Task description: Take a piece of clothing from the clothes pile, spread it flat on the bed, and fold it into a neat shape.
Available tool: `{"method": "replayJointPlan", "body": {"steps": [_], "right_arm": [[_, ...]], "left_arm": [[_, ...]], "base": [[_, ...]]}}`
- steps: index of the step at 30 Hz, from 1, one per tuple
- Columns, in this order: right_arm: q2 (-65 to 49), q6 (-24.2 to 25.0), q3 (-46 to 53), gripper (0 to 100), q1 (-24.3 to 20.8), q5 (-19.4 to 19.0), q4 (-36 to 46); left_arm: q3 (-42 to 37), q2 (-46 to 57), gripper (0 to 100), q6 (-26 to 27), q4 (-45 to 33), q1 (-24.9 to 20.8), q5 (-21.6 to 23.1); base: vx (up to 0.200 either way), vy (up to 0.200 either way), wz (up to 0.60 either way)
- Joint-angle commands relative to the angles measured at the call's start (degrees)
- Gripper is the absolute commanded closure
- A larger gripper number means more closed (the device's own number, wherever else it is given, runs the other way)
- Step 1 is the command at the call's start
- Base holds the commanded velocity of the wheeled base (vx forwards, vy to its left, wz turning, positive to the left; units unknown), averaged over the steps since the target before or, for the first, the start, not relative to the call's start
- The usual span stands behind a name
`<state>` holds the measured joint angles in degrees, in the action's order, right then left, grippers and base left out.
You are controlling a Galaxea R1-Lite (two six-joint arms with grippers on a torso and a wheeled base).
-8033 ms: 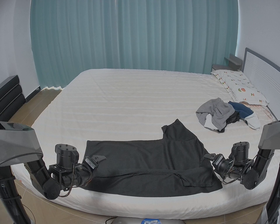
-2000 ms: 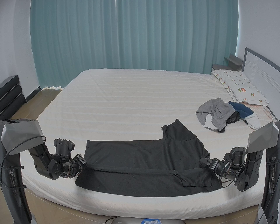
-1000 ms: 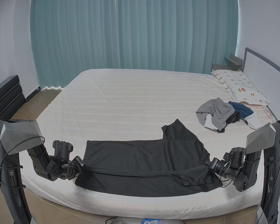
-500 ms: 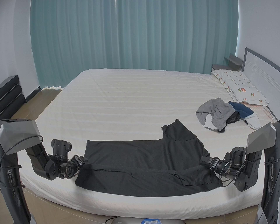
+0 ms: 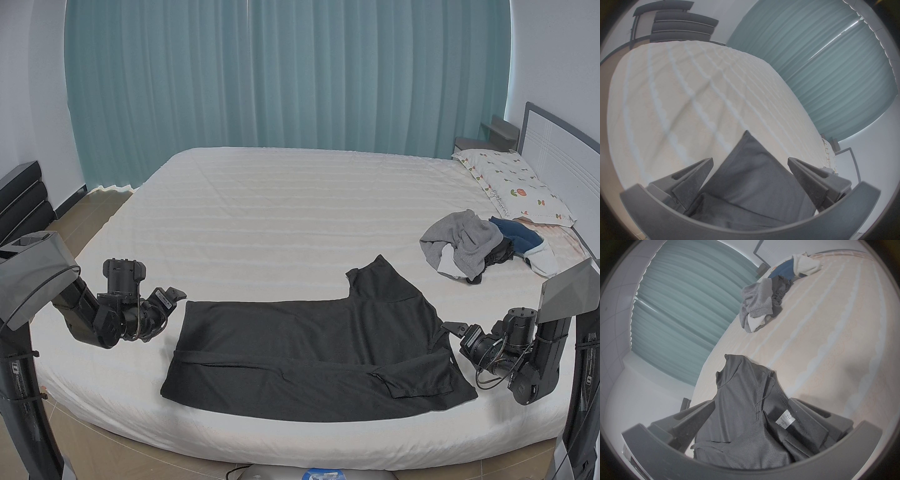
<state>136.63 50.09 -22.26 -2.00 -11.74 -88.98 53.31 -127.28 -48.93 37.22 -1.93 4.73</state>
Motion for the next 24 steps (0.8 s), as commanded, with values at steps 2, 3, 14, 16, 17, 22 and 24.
{"method": "replayJointPlan", "body": {"steps": [2, 3, 14, 16, 17, 22, 24], "right_arm": [[1.3, 2.6, -0.4, 0, 0.2, -1.5, -0.4], [1.3, 2.6, -0.3, 0, 0.2, -1.9, -0.4], [1.3, 4.2, -0.3, 0, -0.6, -2.0, -0.4], [1.2, 4.2, -0.3, 0, -1.0, -2.0, -0.4], [1.1, 4.2, -0.3, 0, -1.0, -2.0, -0.4], [1.1, 4.2, -0.1, 0, -0.9, -1.9, -0.5], [0.9, 4.3, 0.1, 0, -0.9, -1.9, -0.5]], "left_arm": [[11.1, -9.7, 0, 0.2, -1.6, 0.0, 4.3], [13.5, -11.2, 0, 0.2, -1.7, 0.0, 4.3], [25.1, -16.2, 0, 4.3, -9.0, 0.1, 3.7], [25.4, -17.3, 0, 5.2, -8.7, 0.1, 3.7], [25.4, -17.5, 0, 5.6, -8.5, 0.2, 3.7], [27.9, -19.9, 0, 7.0, -8.4, 0.1, 3.4], [28.3, -20.2, 0, 6.9, -8.4, 0.1, 3.5]], "base": [[0.0, 0.0, 0.0], [0.0, 0.0, 0.0], [0.0, 0.0, 0.0], [0.0, 0.0, 0.0], [0.0, 0.0, 0.0], [0.0, 0.0, 0.0], [0.0, 0.0, 0.0]]}}
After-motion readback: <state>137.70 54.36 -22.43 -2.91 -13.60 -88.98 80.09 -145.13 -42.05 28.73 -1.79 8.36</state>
